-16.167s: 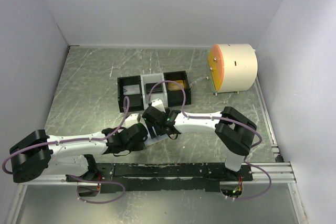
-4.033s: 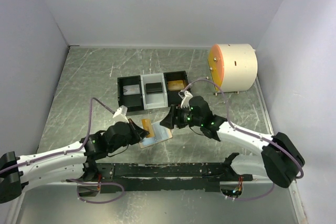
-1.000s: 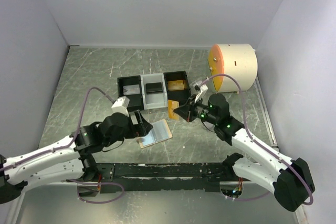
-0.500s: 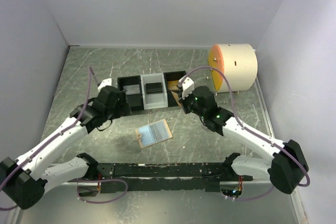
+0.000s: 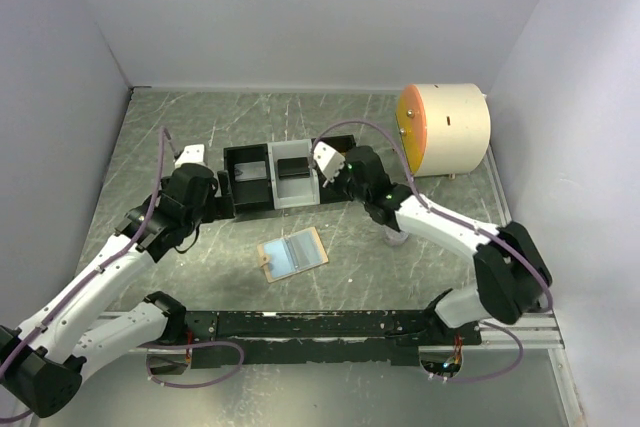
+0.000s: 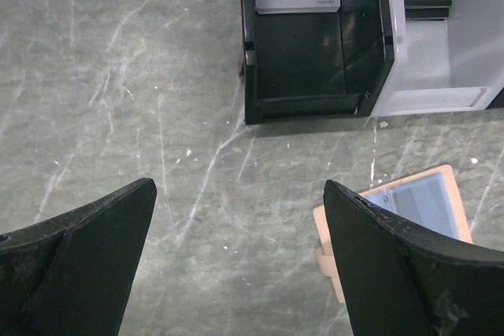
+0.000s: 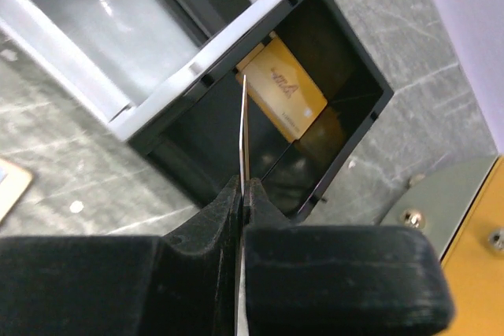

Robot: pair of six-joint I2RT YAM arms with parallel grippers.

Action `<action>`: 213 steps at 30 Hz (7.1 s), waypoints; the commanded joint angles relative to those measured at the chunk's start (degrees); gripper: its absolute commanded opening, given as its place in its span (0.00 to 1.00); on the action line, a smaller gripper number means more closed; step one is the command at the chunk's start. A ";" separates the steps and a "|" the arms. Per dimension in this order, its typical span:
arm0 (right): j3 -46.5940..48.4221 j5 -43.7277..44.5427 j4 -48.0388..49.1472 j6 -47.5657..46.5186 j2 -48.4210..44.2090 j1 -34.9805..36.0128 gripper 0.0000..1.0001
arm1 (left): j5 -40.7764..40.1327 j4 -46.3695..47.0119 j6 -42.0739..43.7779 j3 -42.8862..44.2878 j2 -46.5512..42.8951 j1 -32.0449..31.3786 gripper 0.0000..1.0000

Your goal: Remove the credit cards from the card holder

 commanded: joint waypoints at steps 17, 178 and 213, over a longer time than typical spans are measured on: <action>14.85 1.06 3.83 -22.44 21.18 -4.10 0.00 | -7.87 0.75 4.03 0.33 -3.89 0.33 0.99; -14.58 -20.59 9.59 69.14 6.54 7.95 0.37 | 12.16 20.30 -38.30 -21.75 15.26 -25.27 0.51; -10.76 -24.58 8.21 71.38 3.10 8.30 0.27 | 8.11 14.91 -39.16 -19.46 14.83 -27.96 0.36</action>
